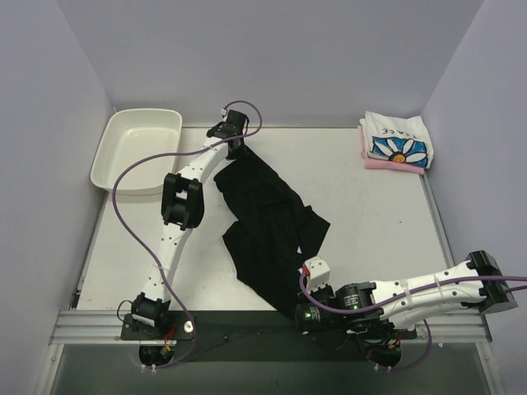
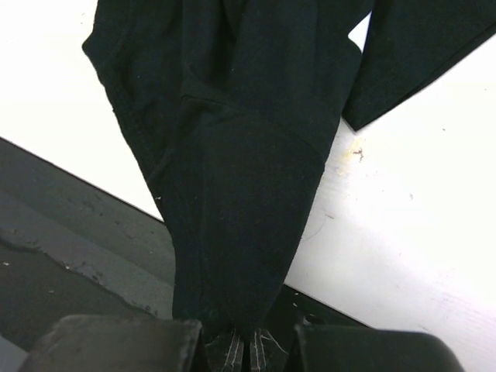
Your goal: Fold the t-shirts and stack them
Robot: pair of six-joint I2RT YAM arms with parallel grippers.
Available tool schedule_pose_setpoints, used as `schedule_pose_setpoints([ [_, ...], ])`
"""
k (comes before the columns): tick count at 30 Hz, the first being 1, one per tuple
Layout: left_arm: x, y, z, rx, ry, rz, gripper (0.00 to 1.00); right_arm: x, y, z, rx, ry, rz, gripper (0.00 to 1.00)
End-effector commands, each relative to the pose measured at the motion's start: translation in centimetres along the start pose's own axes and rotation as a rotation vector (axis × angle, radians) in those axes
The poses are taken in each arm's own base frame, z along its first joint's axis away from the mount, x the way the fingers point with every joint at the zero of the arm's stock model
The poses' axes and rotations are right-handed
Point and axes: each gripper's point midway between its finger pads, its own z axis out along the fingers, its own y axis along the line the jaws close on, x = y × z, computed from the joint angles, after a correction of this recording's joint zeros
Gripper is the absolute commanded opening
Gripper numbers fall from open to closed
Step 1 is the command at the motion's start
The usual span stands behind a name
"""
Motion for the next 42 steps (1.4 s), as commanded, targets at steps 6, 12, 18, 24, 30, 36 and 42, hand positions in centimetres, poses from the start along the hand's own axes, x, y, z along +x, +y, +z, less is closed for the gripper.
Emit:
schedule_pose_setpoints([
  [6,6.3,5.7,-4.1,-0.17,0.191,-0.006,0.0,-2.7,-1.7,-1.4,0.056,-0.133,-0.006,0.0],
  [12,1.9,8.7,-11.9,-0.112,0.059,-0.148,0.0,-6.4,-8.4,-4.1,0.213,-0.252,0.123,0.0],
  [18,1.8,13.3,-17.6,-0.129,-0.026,-0.247,0.0,-9.6,-16.8,-7.1,0.421,-0.369,0.366,0.0],
  [24,2.7,15.4,-20.7,-0.115,-0.072,-0.287,0.0,-13.8,-20.7,-10.8,0.581,-0.411,0.464,0.0],
  [30,0.6,15.0,-23.4,-0.039,-0.138,-0.308,0.0,-20.2,-21.0,-12.8,0.479,-0.512,0.529,0.0],
  [36,-2.7,13.6,-27.0,0.049,-0.217,-0.282,0.0,-22.5,-20.6,-13.2,0.413,-0.507,0.538,0.0],
  [42,-0.4,13.0,-20.6,-0.052,-0.141,-0.236,0.0,-19.3,-21.0,-8.0,0.459,-0.376,0.558,0.0],
])
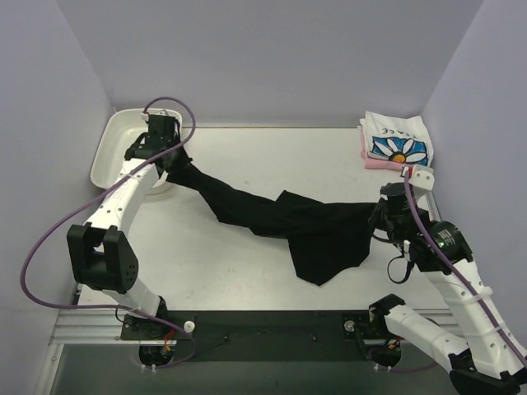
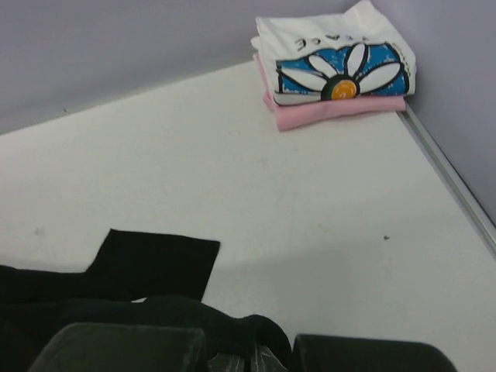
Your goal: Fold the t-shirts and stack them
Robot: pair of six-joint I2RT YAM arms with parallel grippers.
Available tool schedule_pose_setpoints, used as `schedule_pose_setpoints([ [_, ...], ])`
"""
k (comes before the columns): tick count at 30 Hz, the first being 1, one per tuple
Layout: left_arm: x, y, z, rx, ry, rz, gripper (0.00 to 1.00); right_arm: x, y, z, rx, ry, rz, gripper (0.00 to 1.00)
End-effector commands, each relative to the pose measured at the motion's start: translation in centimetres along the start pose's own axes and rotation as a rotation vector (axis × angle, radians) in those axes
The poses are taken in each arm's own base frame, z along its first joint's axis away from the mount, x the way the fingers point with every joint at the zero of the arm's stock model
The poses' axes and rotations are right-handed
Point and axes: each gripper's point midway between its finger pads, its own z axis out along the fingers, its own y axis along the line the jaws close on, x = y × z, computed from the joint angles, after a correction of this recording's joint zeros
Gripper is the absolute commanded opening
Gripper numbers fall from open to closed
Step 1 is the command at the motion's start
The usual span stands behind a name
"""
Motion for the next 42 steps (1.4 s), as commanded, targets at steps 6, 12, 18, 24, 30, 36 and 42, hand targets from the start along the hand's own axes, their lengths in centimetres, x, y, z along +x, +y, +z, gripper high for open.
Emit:
schedule_pose_setpoints([
  [6,3.8,-1.7,12.0,-0.198,0.073,0.14,0.0,4.4,-0.9,3.3,0.077,0.096,-0.027,0.0],
  [12,1.6,-6.3,14.2,-0.183,-0.008,0.164,0.91,4.2,-1.3,3.3,0.09,0.086,-0.04,0.0],
  [18,1.5,-9.0,7.1,-0.125,-0.026,0.153,0.97,5.0,-1.3,3.7,0.082,0.104,-0.048,0.0],
  [24,9.8,-6.1,1.5,-0.098,0.057,0.185,0.97,5.5,-1.4,4.1,0.078,0.11,-0.071,0.0],
  [30,15.3,-3.2,-1.7,-0.115,0.088,0.225,0.97,6.1,-0.6,4.5,0.039,0.129,-0.077,0.0],
  [36,18.0,-0.6,-0.7,-0.186,0.144,0.255,0.97,7.2,-0.3,4.9,0.015,0.152,-0.075,0.0],
  [42,20.1,0.0,1.8,-0.223,0.185,0.272,0.96,7.8,-0.4,5.0,0.01,0.158,-0.074,0.0],
])
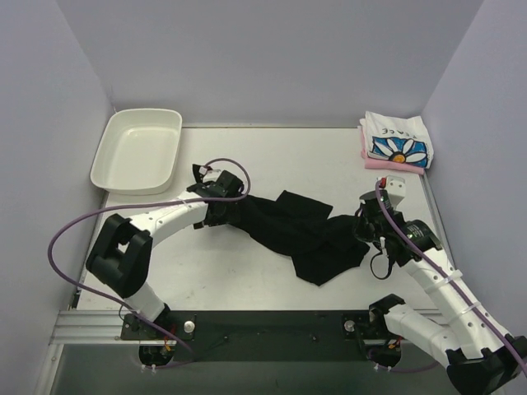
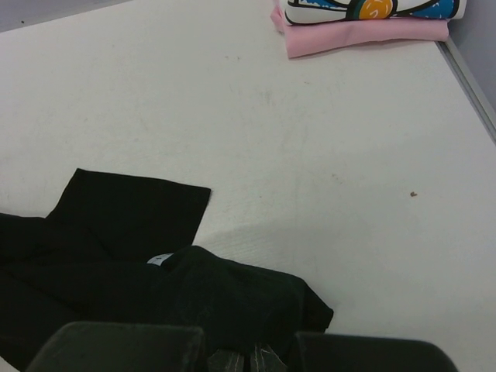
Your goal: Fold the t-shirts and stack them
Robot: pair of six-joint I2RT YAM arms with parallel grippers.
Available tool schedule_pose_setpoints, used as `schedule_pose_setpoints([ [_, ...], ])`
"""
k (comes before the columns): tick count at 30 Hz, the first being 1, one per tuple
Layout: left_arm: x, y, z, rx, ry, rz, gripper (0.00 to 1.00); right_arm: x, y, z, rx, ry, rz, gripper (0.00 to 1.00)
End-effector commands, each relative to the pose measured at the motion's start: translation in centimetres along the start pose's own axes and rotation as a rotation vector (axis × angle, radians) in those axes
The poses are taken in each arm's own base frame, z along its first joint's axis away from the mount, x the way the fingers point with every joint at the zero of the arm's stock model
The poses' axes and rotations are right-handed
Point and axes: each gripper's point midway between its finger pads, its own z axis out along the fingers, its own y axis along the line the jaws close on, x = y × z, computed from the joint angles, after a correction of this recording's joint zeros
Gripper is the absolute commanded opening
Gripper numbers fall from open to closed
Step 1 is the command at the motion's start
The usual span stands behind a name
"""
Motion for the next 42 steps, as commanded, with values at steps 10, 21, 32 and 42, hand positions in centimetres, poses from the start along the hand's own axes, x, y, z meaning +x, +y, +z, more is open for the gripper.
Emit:
schedule_pose_setpoints([
  [10,1.0,-1.6,4.7,-0.049,0.032,-0.012,0.92,0.5,-0.7,-0.1,-0.003,-0.018,0.016,0.0],
  [21,-0.7,-2.8,5.3,-0.043,0.005,-0.016,0.92,1.1,-0.7,0.3,0.001,-0.003,0.014,0.0],
  [32,-3.1,-3.0,4.2,-0.018,-0.034,-0.042,0.91,1.2,-0.6,0.5,0.001,0.003,0.008,0.0],
  [42,-4.5,-3.4,5.1,-0.021,-0.039,-0.052,0.91,1.5,-0.4,0.7,-0.005,0.012,0.011,0.0],
])
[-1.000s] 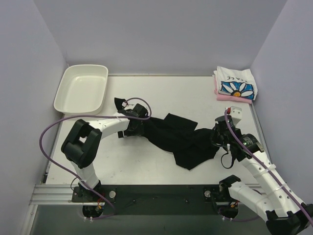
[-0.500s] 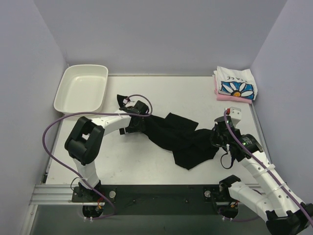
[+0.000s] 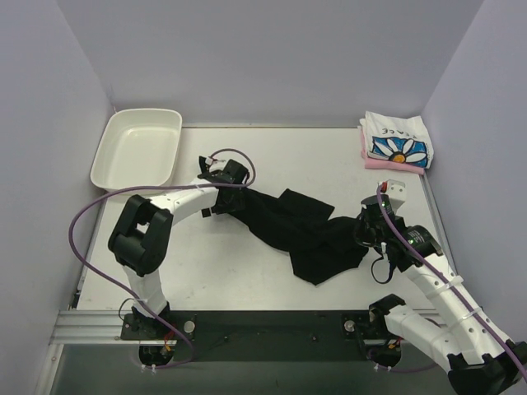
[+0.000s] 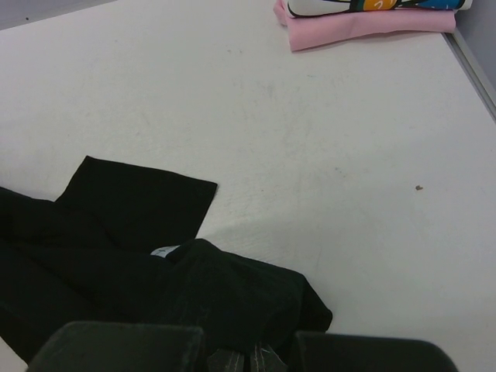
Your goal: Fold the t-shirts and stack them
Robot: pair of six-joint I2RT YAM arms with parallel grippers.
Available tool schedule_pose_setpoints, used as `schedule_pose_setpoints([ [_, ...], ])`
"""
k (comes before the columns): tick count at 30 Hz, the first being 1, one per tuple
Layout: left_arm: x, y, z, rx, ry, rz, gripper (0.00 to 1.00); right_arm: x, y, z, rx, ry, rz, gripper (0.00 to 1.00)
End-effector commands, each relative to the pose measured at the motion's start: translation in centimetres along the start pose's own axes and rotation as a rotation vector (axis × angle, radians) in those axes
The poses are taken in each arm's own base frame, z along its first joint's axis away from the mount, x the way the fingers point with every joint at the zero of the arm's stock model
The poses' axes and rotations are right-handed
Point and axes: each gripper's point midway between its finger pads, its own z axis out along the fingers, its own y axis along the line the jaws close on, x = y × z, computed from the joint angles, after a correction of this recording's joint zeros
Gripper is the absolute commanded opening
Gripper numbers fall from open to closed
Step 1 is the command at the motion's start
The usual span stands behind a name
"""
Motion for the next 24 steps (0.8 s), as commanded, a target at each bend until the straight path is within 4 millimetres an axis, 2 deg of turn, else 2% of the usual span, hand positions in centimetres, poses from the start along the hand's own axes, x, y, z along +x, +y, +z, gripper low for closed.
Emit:
schedule_pose_setpoints([
  [1,-2.2,-0.9,0.4,0.01,-0.043,-0.02,0.92,0.4,-0.2,0.5,0.013,0.01,0.007,0.0],
  [12,-1.2,-1.4,3.7,-0.044,-0.017,0.003,0.91,0.8,-0.5,0.6,0.017,0.013,0.003,0.0],
  [16,-1.6,-1.7,4.4,-0.047,-0.019,-0.003,0.82,0.7,-0.4,0.5,0.014,0.01,-0.002,0.0],
  [19,-2.0,-1.9,5.0,-0.056,-0.019,-0.002,0.56,0.7,-0.5,0.5,0.016,0.008,-0.002,0.0],
  [20,-2.3,-2.0,5.0,-0.058,-0.018,-0.004,0.22,0.6,-0.5,0.4,0.014,0.007,-0.003,0.0],
  [21,-2.3,-2.0,5.1,-0.063,-0.017,-0.005,0.0,0.6,-0.5,0.4,0.016,0.004,-0.004,0.0],
  [24,-2.1,-1.9,5.5,-0.082,-0.01,0.005,0.0,0.5,-0.6,0.4,0.018,0.001,-0.006,0.0],
])
